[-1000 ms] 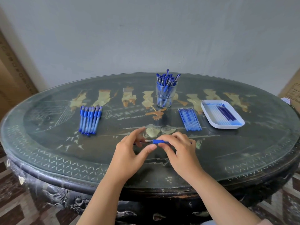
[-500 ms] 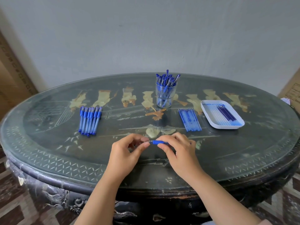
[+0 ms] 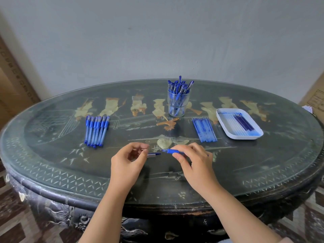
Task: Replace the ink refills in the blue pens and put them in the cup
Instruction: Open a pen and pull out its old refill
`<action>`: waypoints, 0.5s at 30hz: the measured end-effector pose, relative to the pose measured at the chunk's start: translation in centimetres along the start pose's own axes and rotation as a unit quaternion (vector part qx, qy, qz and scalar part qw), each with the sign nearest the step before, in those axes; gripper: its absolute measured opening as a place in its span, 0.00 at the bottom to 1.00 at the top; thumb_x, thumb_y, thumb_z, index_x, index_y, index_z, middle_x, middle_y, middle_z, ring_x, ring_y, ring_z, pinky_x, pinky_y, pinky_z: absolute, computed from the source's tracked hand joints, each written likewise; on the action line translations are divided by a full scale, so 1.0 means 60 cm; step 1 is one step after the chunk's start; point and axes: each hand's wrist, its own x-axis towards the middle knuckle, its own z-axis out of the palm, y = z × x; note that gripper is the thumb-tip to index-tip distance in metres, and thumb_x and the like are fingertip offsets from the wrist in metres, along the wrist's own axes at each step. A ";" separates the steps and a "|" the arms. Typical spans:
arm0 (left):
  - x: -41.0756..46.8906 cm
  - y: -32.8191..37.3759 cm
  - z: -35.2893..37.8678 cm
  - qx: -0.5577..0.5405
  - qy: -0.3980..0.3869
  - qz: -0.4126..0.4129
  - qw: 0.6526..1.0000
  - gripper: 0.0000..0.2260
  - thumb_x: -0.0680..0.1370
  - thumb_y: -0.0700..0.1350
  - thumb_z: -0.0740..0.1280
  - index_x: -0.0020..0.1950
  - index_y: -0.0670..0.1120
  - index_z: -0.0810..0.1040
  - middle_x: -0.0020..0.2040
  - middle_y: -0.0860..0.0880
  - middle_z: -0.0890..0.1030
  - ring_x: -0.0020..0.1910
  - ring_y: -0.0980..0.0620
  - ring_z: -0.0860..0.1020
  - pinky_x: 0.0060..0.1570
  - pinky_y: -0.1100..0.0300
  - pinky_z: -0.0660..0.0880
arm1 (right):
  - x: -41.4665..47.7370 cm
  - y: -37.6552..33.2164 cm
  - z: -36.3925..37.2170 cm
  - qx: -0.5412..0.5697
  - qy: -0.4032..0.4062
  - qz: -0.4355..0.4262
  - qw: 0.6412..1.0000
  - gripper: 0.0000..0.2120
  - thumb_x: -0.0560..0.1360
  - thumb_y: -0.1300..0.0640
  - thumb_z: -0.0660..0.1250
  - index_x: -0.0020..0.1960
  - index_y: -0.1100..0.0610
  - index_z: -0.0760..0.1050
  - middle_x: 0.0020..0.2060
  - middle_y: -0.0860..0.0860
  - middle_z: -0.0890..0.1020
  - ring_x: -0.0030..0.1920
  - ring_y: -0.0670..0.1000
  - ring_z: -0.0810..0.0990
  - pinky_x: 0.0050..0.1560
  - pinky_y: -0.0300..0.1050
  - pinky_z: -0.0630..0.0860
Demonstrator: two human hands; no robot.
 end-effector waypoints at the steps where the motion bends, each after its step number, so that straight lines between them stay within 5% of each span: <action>1: 0.000 -0.001 0.001 0.032 -0.005 0.019 0.999 0.06 0.75 0.40 0.72 0.45 0.51 0.85 0.39 0.55 0.84 0.38 0.59 0.80 0.41 0.73 0.73 | 0.000 0.000 0.000 0.001 0.002 0.001 1.000 0.11 0.78 0.40 0.56 0.57 0.38 0.72 0.43 0.41 0.76 0.46 0.45 0.76 0.52 0.55 0.68; 7: 0.001 -0.015 0.012 0.172 -0.027 0.166 0.971 0.06 0.74 0.37 0.73 0.48 0.47 0.85 0.44 0.55 0.79 0.42 0.61 0.77 0.41 0.76 0.70 | -0.001 0.004 -0.001 0.006 0.009 0.007 1.000 0.10 0.78 0.41 0.57 0.57 0.38 0.73 0.43 0.42 0.76 0.46 0.44 0.76 0.52 0.53 0.67; 15: -0.004 -0.013 0.012 0.210 -0.047 0.138 0.967 0.10 0.73 0.38 0.72 0.49 0.51 0.78 0.41 0.56 0.77 0.40 0.58 0.74 0.40 0.73 0.69 | -0.002 0.005 0.000 0.000 0.018 0.011 1.000 0.09 0.78 0.42 0.58 0.55 0.38 0.74 0.41 0.42 0.75 0.44 0.44 0.76 0.50 0.50 0.65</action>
